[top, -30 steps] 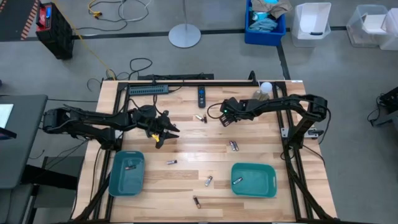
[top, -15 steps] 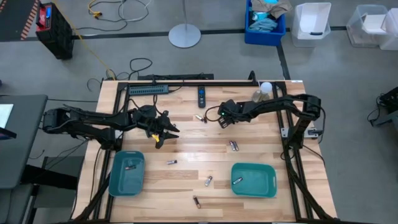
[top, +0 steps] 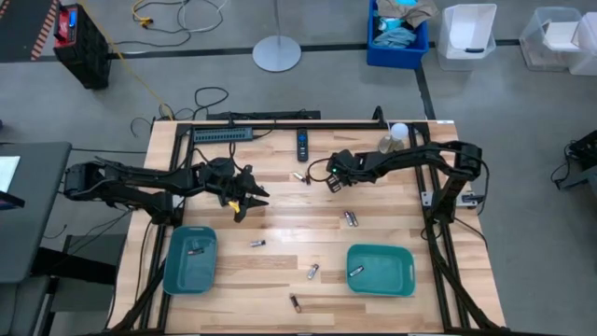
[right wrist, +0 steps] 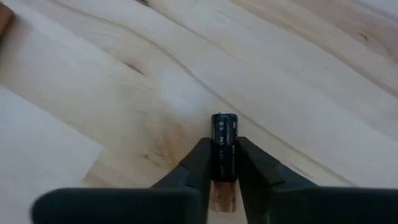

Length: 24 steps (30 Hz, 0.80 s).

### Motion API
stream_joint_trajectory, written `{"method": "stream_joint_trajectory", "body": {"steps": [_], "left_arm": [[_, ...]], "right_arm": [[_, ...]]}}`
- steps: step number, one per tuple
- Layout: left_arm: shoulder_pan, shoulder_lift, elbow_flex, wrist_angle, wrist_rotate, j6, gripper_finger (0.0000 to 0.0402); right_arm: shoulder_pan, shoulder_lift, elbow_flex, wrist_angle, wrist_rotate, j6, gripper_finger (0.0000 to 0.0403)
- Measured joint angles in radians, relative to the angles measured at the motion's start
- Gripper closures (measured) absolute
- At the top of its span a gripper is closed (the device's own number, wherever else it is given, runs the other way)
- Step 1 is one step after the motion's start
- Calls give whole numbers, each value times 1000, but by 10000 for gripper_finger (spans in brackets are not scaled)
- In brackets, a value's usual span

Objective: Sort batteries
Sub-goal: Put the black battery into the blue bin

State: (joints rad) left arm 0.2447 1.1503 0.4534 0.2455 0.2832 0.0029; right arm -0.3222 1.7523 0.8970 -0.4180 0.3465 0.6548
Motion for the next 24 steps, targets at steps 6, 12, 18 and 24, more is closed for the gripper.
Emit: {"method": "stream_joint_trajectory", "body": {"steps": [6, 12, 18, 24], "left_arm": [[0, -10, 0, -3, 0, 0, 276], [0, -77, 0, -7, 0, 0, 276], [0, -145, 0, -51, -1, 4, 276], [0, -207, 0, -82, -1, -1, 276]], "right_arm": [[2, -3, 0, 1, -3, -10, 370], [11, -47, -7, 5, -16, -50, 382], [32, -142, -5, 35, -14, -108, 384], [82, -217, -5, 118, -15, -182, 385]]}}
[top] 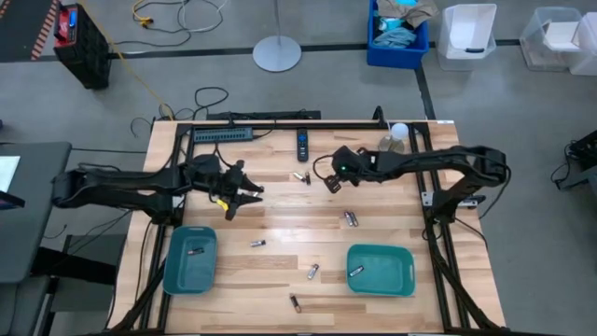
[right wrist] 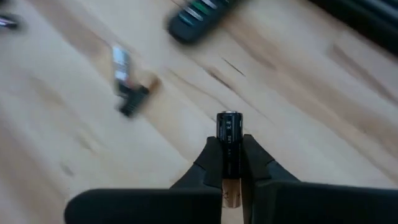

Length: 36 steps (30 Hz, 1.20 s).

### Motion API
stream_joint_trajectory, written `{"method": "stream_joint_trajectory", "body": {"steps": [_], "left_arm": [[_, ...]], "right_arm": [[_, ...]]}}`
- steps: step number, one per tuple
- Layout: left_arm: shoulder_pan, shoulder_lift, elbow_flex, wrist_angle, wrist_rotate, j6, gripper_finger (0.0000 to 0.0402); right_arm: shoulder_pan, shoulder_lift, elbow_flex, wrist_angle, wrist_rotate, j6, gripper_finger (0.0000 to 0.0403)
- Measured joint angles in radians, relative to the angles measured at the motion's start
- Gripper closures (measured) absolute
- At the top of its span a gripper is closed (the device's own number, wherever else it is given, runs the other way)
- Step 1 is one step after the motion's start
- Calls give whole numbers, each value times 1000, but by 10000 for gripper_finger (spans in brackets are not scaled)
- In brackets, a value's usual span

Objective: Sort batteries
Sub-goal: Put the black battery into the blue bin

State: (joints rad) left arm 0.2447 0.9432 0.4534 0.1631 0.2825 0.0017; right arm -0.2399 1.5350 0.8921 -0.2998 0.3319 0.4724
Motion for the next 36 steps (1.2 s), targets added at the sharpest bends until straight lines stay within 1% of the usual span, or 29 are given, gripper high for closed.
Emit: {"method": "stream_joint_trajectory", "body": {"steps": [3, 7, 10, 12, 19, 21, 26, 31, 36], "left_arm": [[0, -37, 0, -34, -7, -7, 276], [0, -89, 0, -109, -81, -7, 276], [0, -130, 0, -142, -102, -14, 276], [-6, -162, 0, -149, -110, -22, 276], [-50, -269, 1, -247, -195, -40, 276], [-63, -304, -1, -285, -220, -43, 276], [-99, -390, 0, -245, -242, -65, 276], [-136, -492, 0, -205, -237, -86, 276], [-180, -615, 0, -216, -226, -89, 276]], "right_arm": [[44, -10, 0, 101, -22, -43, 384], [111, -4, 0, 264, -28, -90, 380], [157, 12, 2, 368, -30, -115, 381], [185, 35, 1, 445, -30, -126, 380], [263, 132, 11, 643, -30, -131, 380], [282, 178, 49, 674, -35, -130, 380], [332, 314, 179, 682, -43, -141, 379], [379, 449, 355, 677, -46, -187, 379], [423, 572, 556, 690, -50, -251, 379]]}}
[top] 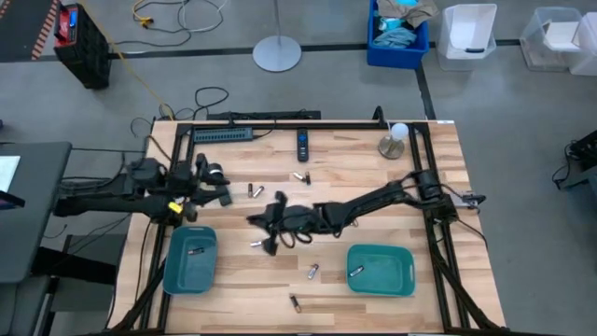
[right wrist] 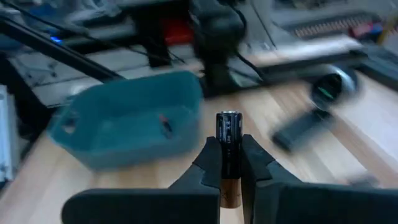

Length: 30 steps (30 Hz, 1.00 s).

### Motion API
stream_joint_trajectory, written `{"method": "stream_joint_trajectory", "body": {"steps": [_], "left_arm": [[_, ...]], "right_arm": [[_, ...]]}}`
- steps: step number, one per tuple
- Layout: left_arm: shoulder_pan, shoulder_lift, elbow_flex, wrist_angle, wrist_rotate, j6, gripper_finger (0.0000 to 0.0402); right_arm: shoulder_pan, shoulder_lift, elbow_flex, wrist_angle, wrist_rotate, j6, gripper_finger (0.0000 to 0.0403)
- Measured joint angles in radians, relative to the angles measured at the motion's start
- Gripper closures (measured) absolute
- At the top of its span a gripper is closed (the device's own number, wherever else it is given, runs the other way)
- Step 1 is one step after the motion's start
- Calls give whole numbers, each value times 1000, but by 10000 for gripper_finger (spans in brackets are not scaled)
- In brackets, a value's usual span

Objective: Sort batteries
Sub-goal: Put the black battery into the blue bin

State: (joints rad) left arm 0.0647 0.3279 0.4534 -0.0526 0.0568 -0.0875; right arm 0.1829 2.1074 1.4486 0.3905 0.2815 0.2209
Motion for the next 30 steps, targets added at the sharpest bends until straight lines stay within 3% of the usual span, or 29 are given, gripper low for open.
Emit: {"method": "stream_joint_trajectory", "body": {"steps": [10, 19, 22, 30], "left_arm": [[-34, -170, 0, -64, 4, 17, 276], [-34, -215, 0, -84, 24, 27, 276], [-34, -215, 0, -92, 24, 40, 276], [-34, -215, 0, -90, 24, 42, 276]], "right_arm": [[25, 297, 461, -18, -83, -88, 379], [-9, 599, 892, -38, -241, -12, 379], [-14, 631, 890, 12, -257, 2, 379], [-38, 632, 890, -65, -263, 57, 365]]}}
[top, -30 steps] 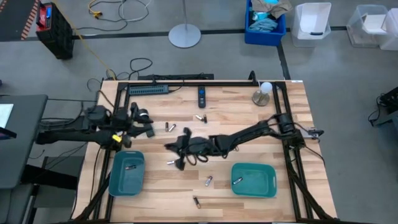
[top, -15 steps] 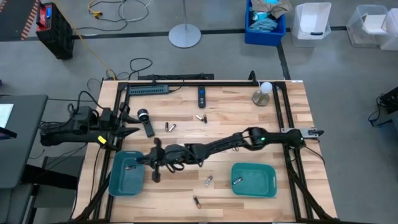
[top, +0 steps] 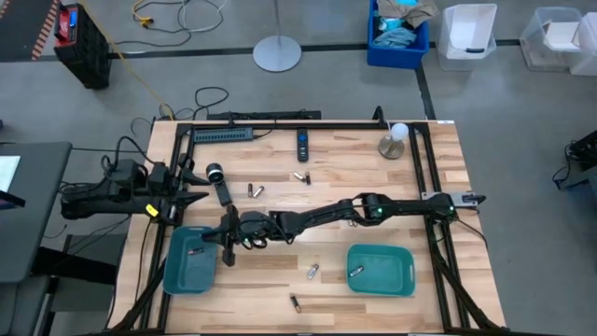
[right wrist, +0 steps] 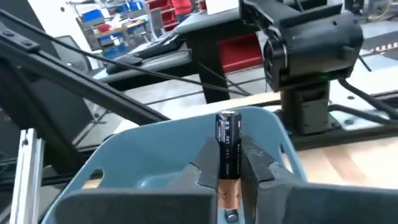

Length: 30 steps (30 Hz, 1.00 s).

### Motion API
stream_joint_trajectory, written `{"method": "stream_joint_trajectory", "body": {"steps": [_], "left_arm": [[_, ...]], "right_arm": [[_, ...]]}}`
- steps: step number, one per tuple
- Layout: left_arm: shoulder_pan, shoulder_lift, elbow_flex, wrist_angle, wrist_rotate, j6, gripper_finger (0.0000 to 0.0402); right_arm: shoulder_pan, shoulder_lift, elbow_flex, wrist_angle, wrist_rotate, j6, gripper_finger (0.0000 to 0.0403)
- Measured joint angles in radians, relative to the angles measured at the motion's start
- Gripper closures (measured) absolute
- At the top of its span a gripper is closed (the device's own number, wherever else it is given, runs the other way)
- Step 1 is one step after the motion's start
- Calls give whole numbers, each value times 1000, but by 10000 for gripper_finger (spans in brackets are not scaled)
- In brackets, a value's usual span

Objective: Sort batteries
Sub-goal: Put the black battery into the blue bin, then put the silver battery into the green bin

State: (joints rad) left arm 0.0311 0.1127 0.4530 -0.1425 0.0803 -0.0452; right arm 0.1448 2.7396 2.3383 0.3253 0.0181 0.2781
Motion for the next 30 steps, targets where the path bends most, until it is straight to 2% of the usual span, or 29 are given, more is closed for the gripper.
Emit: {"method": "stream_joint_trajectory", "body": {"steps": [13, 23, 27, 30], "left_arm": [[0, 0, 0, 3, 0, 0, 276], [0, 0, 0, 0, 0, 0, 276], [0, 0, 0, -19, 0, -1, 276], [0, 0, 0, -37, 0, 0, 276]], "right_arm": [[-1, 47, 0, 86, 28, -42, 300], [-10, 48, 0, 86, 47, -70, 194], [-9, 26, 0, 97, 27, -131, 191], [-1, -29, 0, 31, 9, -195, 198]]}}
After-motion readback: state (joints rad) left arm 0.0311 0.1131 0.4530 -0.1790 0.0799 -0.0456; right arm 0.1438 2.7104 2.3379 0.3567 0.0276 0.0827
